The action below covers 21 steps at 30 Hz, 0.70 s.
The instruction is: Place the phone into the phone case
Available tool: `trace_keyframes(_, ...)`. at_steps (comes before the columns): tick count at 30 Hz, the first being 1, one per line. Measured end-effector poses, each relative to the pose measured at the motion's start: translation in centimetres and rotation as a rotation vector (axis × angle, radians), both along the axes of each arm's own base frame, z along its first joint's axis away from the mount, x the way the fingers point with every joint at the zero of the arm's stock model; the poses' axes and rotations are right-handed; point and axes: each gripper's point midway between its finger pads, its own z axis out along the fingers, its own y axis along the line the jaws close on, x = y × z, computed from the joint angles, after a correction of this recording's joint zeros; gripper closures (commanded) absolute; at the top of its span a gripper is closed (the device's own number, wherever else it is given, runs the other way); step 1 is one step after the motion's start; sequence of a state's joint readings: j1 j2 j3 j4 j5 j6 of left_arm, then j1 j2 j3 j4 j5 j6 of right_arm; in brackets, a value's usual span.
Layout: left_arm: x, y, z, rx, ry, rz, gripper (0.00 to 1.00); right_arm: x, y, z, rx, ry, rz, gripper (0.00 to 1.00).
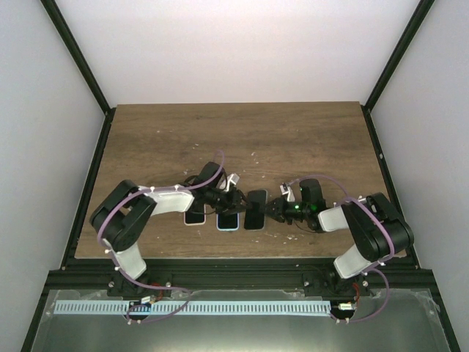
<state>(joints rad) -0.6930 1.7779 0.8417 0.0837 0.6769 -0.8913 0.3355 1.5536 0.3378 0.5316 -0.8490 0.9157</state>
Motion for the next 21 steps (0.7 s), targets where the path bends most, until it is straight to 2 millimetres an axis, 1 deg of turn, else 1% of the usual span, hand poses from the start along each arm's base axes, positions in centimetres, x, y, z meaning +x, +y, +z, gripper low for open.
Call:
trace_keyframes(6,0.7,0.1,4.7,-0.087,-0.082,0.003,0.54,0.0,0.0,0.0,-0.002,0.003,-0.001,0.98)
trace_keyframes(8,1.1,0.5,5.9,-0.106,-0.101,0.013,0.49,-0.1,0.1,0.4,0.012,-0.010,0.008,0.98)
trace_keyframes(10,1.7,1.4,7.0,-0.119,-0.118,0.028,0.41,-0.2,0.3,1.4,0.033,-0.037,0.023,0.98)
trace_keyframes(12,2.5,2.6,8.4,-0.136,-0.145,0.053,0.32,-0.3,0.5,2.8,0.063,-0.076,0.041,0.97)
trace_keyframes(14,3.3,4.1,10.3,-0.158,-0.182,0.084,0.27,-0.4,0.8,4.8,0.099,-0.135,0.064,0.96)
trace_keyframes(18,4.2,6.9,14.5,-0.222,-0.273,0.122,0.24,-1.0,1.7,8.4,0.163,-0.222,0.123,0.96)
trace_keyframes(19,4.3,7.6,15.7,-0.247,-0.296,0.126,0.23,-1.1,2.1,9.4,0.181,-0.242,0.145,0.96)
trace_keyframes(21,3.9,8.3,17.5,-0.288,-0.328,0.122,0.23,-1.4,3.0,11.4,0.221,-0.285,0.189,0.95)
